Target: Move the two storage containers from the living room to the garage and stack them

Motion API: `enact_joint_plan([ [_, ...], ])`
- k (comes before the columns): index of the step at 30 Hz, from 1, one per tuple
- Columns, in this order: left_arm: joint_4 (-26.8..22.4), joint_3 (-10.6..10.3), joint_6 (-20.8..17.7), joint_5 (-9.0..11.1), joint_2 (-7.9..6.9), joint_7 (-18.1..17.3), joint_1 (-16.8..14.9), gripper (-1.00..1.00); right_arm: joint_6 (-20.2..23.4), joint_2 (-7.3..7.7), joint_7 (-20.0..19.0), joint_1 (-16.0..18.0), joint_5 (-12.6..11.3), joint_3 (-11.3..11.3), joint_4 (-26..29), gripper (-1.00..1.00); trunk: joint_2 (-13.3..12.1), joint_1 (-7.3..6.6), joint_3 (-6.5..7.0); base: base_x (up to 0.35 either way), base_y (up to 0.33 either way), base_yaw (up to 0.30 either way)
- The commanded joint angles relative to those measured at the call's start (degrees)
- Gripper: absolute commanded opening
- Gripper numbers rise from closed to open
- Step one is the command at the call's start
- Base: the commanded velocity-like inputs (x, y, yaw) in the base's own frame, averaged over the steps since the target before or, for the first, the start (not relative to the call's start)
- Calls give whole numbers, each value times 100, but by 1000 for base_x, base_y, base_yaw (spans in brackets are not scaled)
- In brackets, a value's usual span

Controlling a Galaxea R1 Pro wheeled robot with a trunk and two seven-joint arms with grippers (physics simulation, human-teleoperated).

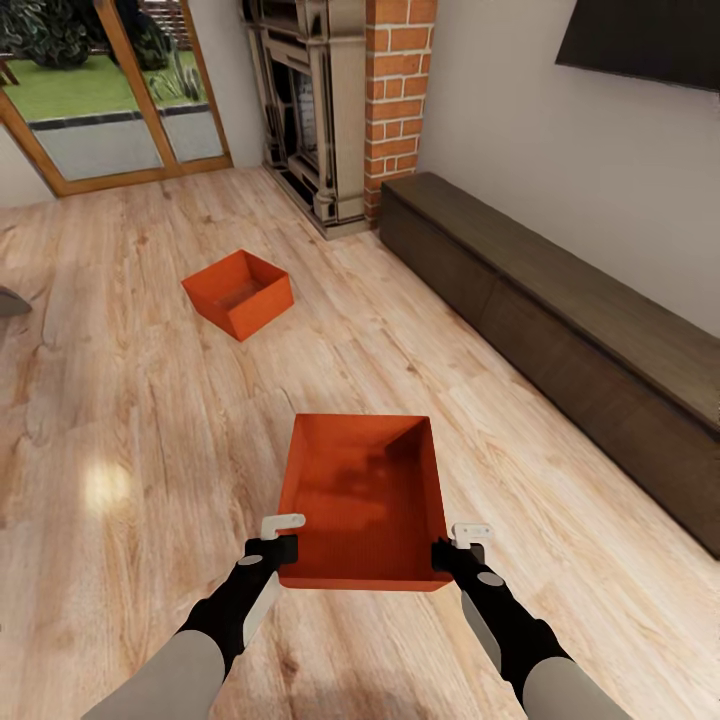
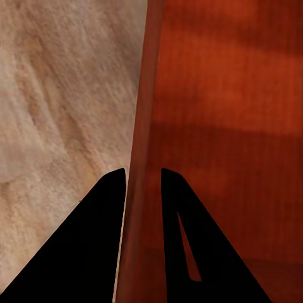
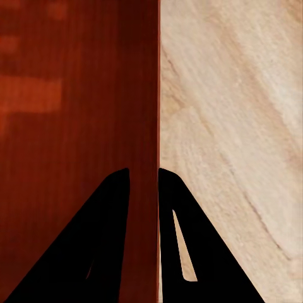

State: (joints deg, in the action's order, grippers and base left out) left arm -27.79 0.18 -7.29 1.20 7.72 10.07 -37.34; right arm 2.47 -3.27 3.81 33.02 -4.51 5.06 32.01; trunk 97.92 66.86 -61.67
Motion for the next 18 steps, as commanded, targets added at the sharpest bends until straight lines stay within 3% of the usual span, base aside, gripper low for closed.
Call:
enact_joint_plan([
  [1,-25,65,-45,-93,-16,92,-1,-100,26,11,58,1,-32,5,7,-100,-40,-23,15,0,0,0],
  [18,-25,68,-42,-93,-14,92,-1,-100,17,11,58,-2,-32,4,7,-100,-722,-396,320,0,0,0],
])
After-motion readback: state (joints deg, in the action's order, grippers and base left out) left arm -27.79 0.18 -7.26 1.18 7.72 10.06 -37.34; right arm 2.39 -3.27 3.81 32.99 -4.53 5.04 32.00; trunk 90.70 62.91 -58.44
